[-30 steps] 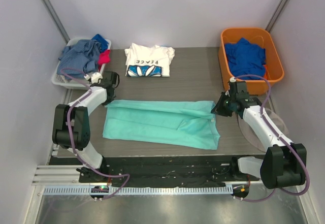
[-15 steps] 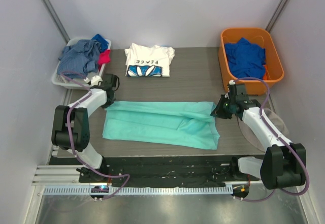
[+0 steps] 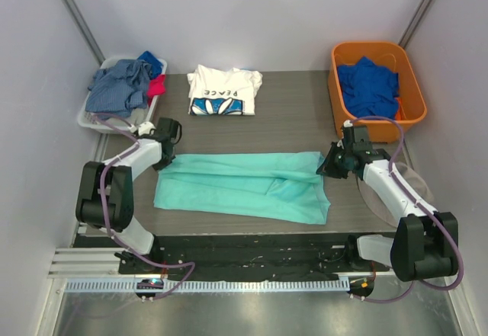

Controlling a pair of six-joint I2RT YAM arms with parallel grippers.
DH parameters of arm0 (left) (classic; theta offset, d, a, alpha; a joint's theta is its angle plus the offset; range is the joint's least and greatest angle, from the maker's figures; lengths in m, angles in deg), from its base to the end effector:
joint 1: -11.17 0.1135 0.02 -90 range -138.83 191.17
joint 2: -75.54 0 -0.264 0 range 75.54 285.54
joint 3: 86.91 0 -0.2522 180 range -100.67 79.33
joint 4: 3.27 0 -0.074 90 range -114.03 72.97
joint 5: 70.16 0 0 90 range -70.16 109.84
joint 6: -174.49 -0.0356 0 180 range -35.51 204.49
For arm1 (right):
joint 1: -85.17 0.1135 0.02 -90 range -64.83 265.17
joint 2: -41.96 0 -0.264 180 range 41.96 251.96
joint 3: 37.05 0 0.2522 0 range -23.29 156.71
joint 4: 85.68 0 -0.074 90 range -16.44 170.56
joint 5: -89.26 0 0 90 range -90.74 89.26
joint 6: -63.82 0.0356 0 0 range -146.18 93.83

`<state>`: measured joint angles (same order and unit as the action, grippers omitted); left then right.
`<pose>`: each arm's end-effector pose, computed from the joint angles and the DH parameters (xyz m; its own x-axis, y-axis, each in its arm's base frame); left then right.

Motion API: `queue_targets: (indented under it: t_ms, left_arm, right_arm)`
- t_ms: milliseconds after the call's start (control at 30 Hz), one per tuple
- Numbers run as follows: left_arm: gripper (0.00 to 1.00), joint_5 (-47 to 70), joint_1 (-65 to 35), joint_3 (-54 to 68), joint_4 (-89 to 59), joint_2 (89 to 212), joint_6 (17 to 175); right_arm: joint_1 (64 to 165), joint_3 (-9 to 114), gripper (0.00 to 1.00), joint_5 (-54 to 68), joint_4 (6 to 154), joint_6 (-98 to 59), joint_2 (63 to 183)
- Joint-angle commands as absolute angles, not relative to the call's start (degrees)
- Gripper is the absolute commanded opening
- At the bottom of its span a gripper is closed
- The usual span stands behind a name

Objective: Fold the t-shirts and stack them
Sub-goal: Fold the tshirt

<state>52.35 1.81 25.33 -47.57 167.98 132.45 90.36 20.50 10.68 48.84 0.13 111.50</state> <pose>0.2969 -0.0295 0.1749 -0.5774 -0.5396 -0.6128 -0.7196 0.6909 0.0696 0.2314 0.0281 0.2166 -0.8390 0.3600 -0.4080 0.1976 0.9002 0.3880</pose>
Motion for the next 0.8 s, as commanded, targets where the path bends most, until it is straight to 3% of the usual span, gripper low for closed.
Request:
queue_targets:
  t_ms: [0,33,67,133,233,333,367,567,767]
  left_arm:
    - [0.05,54.47,1.59,26.15,-48.67,165.01,134.41]
    - [0.27,54.29,1.51,26.5,-48.93,164.75,134.41]
    - [0.38,54.29,1.42,26.59,-50.06,164.4,135.19]
    - [0.44,54.82,1.42,26.94,-51.91,163.43,136.25]
    - [0.45,54.99,1.33,28.26,-53.76,159.66,137.22]
    - [0.47,55.08,1.33,29.84,-55.26,154.3,137.84]
    - [0.48,55.34,1.33,30.19,-55.87,152.98,137.92]
    - [0.52,57.1,1.33,30.37,-59.38,144.02,137.75]
    - [0.55,56.75,1.33,33.09,-58.69,132.77,137.49]
  right_arm:
    - [90.35,20.92,0.01,9.54,50.15,-0.16,112.01]
    - [90.35,20.92,0.01,9.54,50.15,-0.16,112.01]
    - [90.44,20.92,0.01,9.54,50.15,-0.16,112.01]
    - [90.53,21.09,0.02,9.36,50.07,-0.07,111.93]
    - [90.44,21.53,0.03,9.28,49.89,0.19,111.66]
    - [90.44,22.32,0.1,9.36,49.28,0.02,111.66]
    - [90.44,22.58,0.19,9.45,49.01,-0.07,111.75]
    - [90.44,24.34,0.46,7.88,46.55,-0.69,110.17]
    - [90.44,26.45,0.51,6.11,46.63,-0.6,107.09]
